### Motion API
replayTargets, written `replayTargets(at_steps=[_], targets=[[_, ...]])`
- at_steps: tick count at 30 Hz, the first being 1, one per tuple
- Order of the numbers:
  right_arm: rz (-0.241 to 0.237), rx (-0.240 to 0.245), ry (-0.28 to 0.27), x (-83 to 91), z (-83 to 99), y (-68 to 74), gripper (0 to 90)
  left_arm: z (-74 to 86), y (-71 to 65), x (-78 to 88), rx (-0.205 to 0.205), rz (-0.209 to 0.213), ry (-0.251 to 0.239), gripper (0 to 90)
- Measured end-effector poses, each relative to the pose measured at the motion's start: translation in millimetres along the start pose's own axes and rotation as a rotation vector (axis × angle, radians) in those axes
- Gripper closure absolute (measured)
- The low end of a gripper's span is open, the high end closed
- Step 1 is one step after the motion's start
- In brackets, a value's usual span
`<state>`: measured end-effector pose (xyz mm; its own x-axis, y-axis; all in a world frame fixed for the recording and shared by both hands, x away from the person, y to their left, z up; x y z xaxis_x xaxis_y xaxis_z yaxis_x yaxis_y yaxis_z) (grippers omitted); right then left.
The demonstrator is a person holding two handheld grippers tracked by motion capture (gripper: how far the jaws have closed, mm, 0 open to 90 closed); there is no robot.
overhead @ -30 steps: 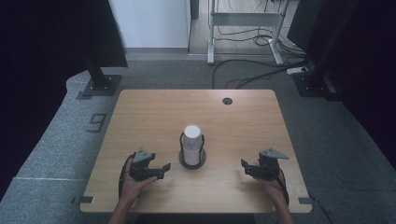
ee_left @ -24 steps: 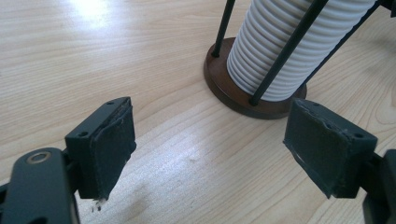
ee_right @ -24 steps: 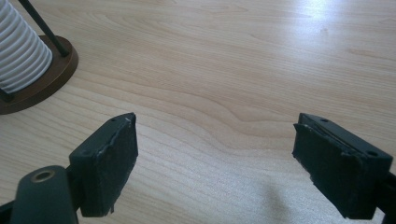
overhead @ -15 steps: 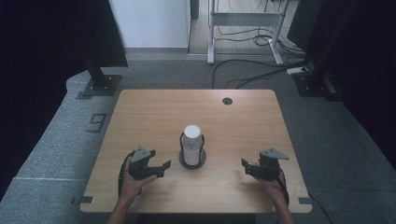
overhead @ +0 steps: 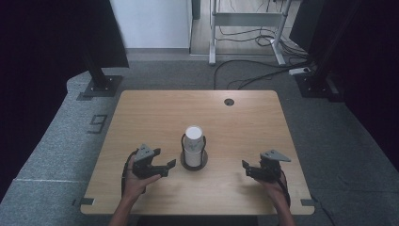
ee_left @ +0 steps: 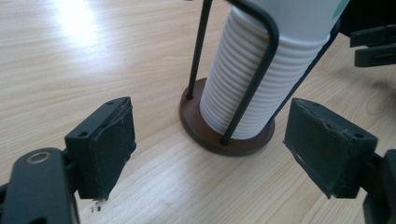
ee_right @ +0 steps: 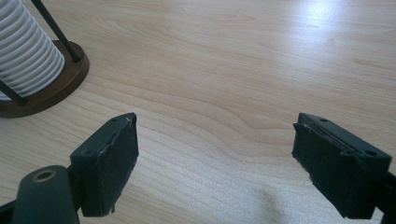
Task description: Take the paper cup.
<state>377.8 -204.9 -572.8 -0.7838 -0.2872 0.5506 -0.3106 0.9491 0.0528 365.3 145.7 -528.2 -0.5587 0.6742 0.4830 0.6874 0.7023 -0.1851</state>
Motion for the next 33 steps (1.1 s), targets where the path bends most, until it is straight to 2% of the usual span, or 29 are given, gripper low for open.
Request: replayTargets(at_steps=[16,33], targets=[[0.001,0.003,-0.002,-0.7,-0.9,3.0,13.7,-15.9,-19.4,-16.0,-0.037,0.051,-0.005,15.8],[0.006,0.012,-0.001,-1.7,-0.4,2.3,13.8,-24.0,-27.8,-35.6,-0.056,0.067,0.002,15.3]])
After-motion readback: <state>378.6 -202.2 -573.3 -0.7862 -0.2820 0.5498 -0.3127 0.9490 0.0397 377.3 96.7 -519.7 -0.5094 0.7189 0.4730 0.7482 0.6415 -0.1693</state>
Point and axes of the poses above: each handheld gripper's, and its own axes: x roughly backward along the jaws, z roughly out of its underside, y roughly to its left, the point moved 8 cm from there along -x, roughly forward along the jaws, and after that the axes turned 5 degrees about z, right-handed, at the moved point
